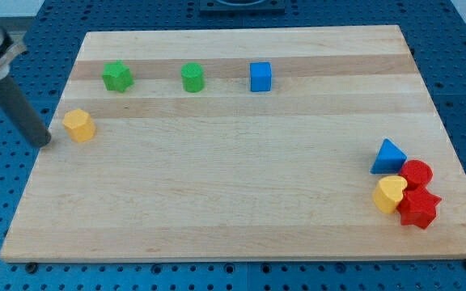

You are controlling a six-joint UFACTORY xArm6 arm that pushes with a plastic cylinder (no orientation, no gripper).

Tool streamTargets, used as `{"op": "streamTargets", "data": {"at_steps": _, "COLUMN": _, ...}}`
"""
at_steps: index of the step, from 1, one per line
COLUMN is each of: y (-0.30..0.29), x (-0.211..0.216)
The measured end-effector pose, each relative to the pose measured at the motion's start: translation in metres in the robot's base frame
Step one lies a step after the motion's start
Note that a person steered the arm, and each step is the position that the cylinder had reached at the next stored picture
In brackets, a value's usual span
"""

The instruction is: Move the yellow hexagon to the left of the blue triangle

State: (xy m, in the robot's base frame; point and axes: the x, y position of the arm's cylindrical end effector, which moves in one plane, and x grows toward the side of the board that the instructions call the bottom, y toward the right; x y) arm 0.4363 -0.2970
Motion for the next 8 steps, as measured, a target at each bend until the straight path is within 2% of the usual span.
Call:
{"op": "streamTargets", "data": {"at_steps": 1, "y": 0.049, "x": -0.018}}
{"op": "streamTargets", "data": {"at_steps": 3, "y": 0.173, "x": 0.042}}
{"op": "streamTargets", "data": {"at_steps": 4, "y": 0.143, "x": 0.028}}
{"op": "streamTargets", "data": {"at_steps": 5, "y": 0.125, "x": -0.003}}
{"op": "streamTargets", "data": {"at_steps": 6, "y": 0.176, "x": 0.002}}
{"op": "streamTargets", "data": {"at_steps": 7, "y": 0.268, "x": 0.035}}
{"op": "streamTargets", "data": {"at_steps": 8, "y": 0.319, "x": 0.053}}
